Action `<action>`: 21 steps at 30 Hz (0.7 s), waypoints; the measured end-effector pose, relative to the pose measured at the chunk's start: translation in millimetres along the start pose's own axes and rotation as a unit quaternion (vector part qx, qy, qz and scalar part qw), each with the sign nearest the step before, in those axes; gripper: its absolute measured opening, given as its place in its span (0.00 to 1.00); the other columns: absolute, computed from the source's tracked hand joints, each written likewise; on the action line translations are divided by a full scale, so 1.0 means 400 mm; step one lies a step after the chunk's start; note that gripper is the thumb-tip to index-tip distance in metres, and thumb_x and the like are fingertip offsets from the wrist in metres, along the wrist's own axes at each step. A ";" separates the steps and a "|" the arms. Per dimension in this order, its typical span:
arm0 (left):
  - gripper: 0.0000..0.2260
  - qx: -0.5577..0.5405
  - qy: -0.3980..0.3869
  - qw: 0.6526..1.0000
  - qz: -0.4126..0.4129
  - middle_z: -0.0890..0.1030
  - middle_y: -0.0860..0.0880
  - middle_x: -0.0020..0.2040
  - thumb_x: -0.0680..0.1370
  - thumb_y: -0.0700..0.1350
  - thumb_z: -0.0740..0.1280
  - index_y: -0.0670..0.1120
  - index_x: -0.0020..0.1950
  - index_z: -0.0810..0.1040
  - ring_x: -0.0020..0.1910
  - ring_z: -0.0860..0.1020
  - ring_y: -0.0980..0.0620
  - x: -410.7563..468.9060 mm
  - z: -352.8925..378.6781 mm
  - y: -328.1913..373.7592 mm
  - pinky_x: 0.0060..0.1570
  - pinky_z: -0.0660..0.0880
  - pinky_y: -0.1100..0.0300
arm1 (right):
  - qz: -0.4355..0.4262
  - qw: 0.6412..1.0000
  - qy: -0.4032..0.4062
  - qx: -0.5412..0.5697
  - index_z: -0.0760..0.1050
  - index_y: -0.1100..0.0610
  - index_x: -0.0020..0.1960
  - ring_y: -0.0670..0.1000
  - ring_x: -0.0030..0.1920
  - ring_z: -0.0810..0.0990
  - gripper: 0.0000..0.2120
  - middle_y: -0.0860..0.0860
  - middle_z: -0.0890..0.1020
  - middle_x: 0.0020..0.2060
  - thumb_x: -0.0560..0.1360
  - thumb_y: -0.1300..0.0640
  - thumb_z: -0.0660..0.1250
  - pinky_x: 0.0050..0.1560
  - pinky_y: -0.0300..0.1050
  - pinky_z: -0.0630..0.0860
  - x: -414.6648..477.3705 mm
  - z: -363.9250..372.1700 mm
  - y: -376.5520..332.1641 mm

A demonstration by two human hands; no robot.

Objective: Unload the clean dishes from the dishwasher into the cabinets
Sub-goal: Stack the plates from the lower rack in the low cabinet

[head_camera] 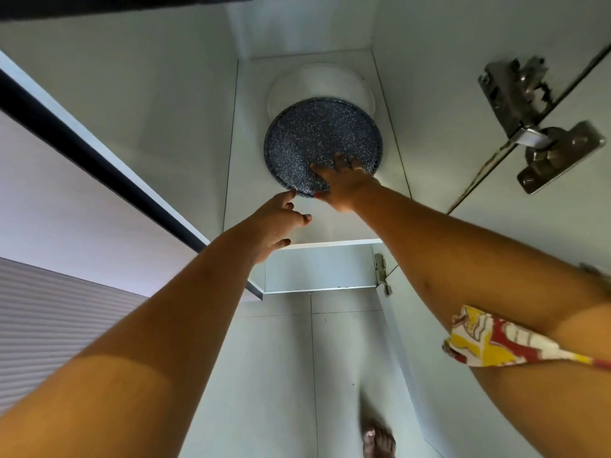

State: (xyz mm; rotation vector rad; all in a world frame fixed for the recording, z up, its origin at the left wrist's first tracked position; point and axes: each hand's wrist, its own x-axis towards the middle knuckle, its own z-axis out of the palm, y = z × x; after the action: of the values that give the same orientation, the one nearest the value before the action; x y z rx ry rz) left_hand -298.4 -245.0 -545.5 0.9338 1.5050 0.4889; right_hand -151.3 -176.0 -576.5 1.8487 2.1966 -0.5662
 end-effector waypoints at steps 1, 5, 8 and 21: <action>0.28 0.008 0.003 1.000 0.001 0.63 0.48 0.74 0.77 0.39 0.66 0.52 0.75 0.60 0.70 0.65 0.47 0.002 -0.006 -0.004 0.59 0.68 0.52 | 0.004 1.000 0.002 0.002 0.46 0.39 0.76 0.63 0.76 0.43 0.32 0.54 0.45 0.77 0.78 0.43 0.59 0.71 0.67 0.57 0.007 -0.006 -0.004; 0.27 0.040 0.015 0.999 -0.003 0.64 0.47 0.73 0.77 0.41 0.66 0.52 0.73 0.61 0.68 0.68 0.47 0.004 -0.032 -0.019 0.55 0.68 0.54 | 0.020 1.000 0.016 -0.015 0.53 0.40 0.74 0.65 0.72 0.57 0.32 0.55 0.55 0.75 0.74 0.42 0.65 0.66 0.66 0.65 0.008 -0.028 -0.019; 0.26 0.065 0.021 0.998 -0.003 0.65 0.46 0.73 0.77 0.42 0.66 0.52 0.73 0.62 0.67 0.68 0.46 0.006 -0.051 -0.025 0.54 0.69 0.54 | 0.022 0.998 0.064 -0.002 0.58 0.43 0.72 0.66 0.70 0.61 0.32 0.57 0.59 0.72 0.72 0.44 0.68 0.61 0.67 0.71 -0.007 -0.009 -0.026; 0.33 0.331 0.021 0.942 0.042 0.62 0.44 0.74 0.76 0.44 0.68 0.50 0.76 0.54 0.70 0.65 0.44 0.017 -0.045 -0.046 0.64 0.66 0.55 | -0.053 0.974 0.160 -0.151 0.59 0.59 0.69 0.70 0.57 0.76 0.24 0.64 0.71 0.61 0.77 0.61 0.63 0.51 0.59 0.79 -0.036 0.068 -0.024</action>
State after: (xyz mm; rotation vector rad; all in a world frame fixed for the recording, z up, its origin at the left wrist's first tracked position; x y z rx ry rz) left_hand -320.2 -246.5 -560.6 1.5189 1.7054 0.0439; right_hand -160.0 -201.5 -593.8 1.7660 2.4261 0.0593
